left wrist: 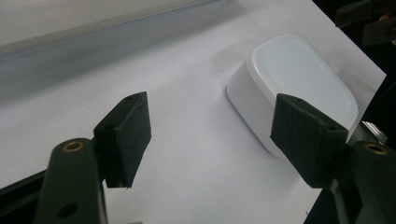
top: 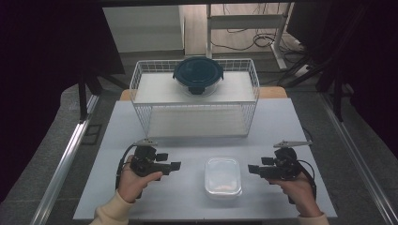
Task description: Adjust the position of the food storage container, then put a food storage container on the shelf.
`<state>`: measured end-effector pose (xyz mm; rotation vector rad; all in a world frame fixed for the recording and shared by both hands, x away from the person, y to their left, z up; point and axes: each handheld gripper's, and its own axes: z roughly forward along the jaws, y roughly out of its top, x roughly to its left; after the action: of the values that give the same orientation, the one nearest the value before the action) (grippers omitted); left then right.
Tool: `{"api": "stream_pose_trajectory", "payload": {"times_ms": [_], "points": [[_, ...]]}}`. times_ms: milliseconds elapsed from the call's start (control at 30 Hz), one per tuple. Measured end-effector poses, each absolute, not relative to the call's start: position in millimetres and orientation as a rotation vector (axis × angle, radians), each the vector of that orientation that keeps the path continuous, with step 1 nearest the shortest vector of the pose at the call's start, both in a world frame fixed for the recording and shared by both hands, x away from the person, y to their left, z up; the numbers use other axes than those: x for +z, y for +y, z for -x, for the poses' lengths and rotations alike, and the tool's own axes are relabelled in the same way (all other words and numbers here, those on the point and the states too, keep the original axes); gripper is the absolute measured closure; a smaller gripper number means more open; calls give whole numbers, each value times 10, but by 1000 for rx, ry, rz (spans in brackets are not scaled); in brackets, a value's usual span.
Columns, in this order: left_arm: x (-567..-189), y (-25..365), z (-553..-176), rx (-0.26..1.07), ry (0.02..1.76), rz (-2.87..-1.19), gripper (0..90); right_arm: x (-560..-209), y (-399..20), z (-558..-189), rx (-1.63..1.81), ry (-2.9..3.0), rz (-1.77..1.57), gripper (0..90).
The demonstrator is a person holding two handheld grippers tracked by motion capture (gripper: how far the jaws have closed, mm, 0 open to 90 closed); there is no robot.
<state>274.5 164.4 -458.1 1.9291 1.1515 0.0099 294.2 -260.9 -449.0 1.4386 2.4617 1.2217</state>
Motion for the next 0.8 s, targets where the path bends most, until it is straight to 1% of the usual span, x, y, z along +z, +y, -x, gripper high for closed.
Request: {"api": "stream_pose_trajectory", "payload": {"times_ms": [200, 800], "points": [[-4579, 1656, -2744, -2, 1169, -1902, 246, -4517, -2644, -2917, 1239, 2429, -1466, 240], [-4634, 1624, -2776, -91, 1172, -1845, 240, -4604, -2564, -2696, 1337, 2424, -1514, 269]]}}
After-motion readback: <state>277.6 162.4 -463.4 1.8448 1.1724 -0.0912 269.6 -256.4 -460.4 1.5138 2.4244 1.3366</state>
